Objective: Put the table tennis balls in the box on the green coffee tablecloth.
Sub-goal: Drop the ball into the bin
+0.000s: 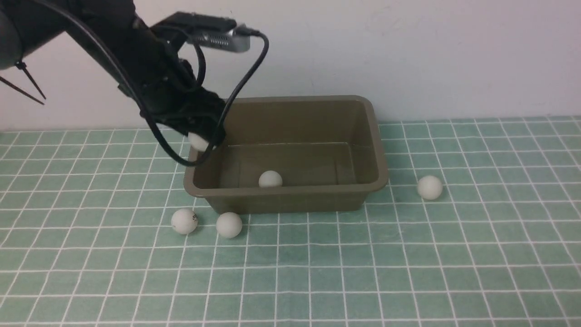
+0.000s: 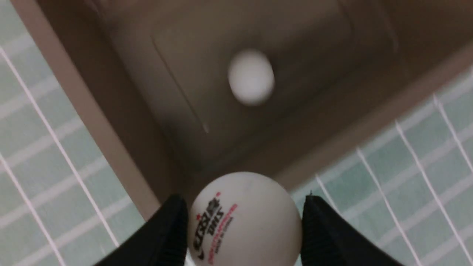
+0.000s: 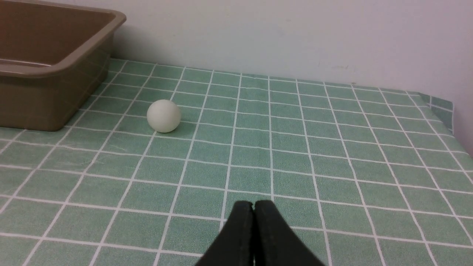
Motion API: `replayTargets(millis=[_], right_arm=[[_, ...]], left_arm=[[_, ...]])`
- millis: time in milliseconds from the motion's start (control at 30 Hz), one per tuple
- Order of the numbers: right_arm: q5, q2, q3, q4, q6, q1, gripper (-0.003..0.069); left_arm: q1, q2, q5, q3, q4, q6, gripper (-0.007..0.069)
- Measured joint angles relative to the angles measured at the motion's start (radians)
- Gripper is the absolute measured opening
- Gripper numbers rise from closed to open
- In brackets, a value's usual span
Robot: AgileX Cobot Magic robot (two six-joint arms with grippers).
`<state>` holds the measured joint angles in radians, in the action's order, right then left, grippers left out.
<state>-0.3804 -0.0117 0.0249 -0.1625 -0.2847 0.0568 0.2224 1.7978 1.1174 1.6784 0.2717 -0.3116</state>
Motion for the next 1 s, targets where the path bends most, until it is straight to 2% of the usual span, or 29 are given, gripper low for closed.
replayTargets(millis=[200, 633, 700, 900, 1000], right_arm=[[0.000, 0.000, 0.000, 0.000, 0.000, 0.000, -0.0010], [0.000, 0.000, 0.000, 0.000, 0.000, 0.000, -0.0010], [0.000, 0.000, 0.000, 0.000, 0.000, 0.000, -0.0010], [0.000, 0.000, 0.000, 0.000, 0.000, 0.000, -0.0010], [0.000, 0.000, 0.000, 0.000, 0.000, 0.000, -0.0010]], left_arm=[[0.000, 0.034, -0.122, 0.006, 0.001, 0.000, 0.0349], [0.000, 0.258, -0.199, 0.008, 0.001, -0.029, 0.0349], [0.000, 0.272, -0.209, 0.008, 0.001, -0.036, 0.0366], [0.000, 0.281, -0.204, 0.022, 0.004, -0.042, 0.0505], [0.000, 0.281, -0.120, 0.078, 0.002, -0.046, 0.0521]])
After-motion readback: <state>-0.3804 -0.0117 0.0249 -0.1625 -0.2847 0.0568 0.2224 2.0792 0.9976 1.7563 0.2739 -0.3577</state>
